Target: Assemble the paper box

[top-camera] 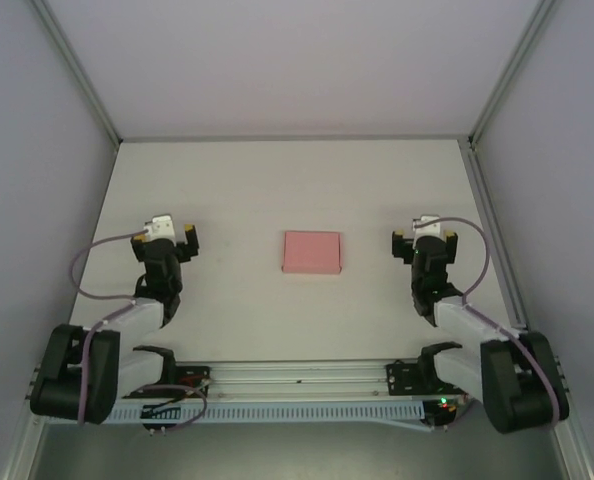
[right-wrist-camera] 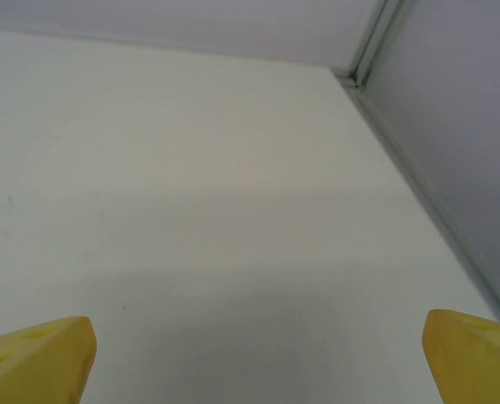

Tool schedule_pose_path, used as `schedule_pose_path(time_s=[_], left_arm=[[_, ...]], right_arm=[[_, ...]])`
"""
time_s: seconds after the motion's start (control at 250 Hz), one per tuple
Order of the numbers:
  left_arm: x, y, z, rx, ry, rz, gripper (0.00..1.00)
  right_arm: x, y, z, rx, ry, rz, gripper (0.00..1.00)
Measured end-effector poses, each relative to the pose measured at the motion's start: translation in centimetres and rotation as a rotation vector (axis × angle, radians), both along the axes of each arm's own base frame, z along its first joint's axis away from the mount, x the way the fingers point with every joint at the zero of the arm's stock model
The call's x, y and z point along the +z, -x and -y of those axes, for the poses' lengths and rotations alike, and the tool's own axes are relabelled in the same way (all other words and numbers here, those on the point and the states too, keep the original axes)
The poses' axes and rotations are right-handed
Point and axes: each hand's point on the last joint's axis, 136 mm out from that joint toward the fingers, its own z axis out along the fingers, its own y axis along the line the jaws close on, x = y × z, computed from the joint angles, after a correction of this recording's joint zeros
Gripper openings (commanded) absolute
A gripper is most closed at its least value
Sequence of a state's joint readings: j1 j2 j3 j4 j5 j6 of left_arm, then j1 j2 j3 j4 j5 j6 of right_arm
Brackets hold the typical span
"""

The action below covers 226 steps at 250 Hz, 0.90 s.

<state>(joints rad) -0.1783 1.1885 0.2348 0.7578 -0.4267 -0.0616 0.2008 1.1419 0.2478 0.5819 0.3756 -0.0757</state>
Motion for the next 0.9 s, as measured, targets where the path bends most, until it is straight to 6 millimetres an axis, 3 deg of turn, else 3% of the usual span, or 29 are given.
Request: schedule_pose_path(time_s=[0.096,0.228,0.363,0.479,0.595,0.902], left_arm=[[-1.2,-0.6,-0.6,-0.007,-0.005,-0.012,1.0],[-1.9,-1.3,-0.8,-0.039,-0.007,-0.017,1.0],[-1.1,-2.0,-0.9,-0.057,-0.001,0.065,1.0],[-3.5,-2.0,-2.0,-0.037,0.004,0.012,1.0],[-2.9,-2.8,-1.3,-0.07,0.001,0.029,1.0],[-2.2,-3.3,-0.9,-0.093,-0.001,0.052,1.0]], right_arm=[[-2.0,-0.6,0.2,-0.008,-0.012,-0.006,1.0],[-2.7,-1.9,0.3,-0.012,-0.022,0.028,1.0],[-2.2,-3.1,0.9,-0.022,-0.053,0.058,1.0],[-1.7,-4.9,2.2,-0.038,-0.119,0.092,1.0],[-2.1,-5.1,3.1,-0.05,-0.154,0.083,1.0],[-2.1,-5.3,2.2,-0.005,-0.184,0.083,1.0]])
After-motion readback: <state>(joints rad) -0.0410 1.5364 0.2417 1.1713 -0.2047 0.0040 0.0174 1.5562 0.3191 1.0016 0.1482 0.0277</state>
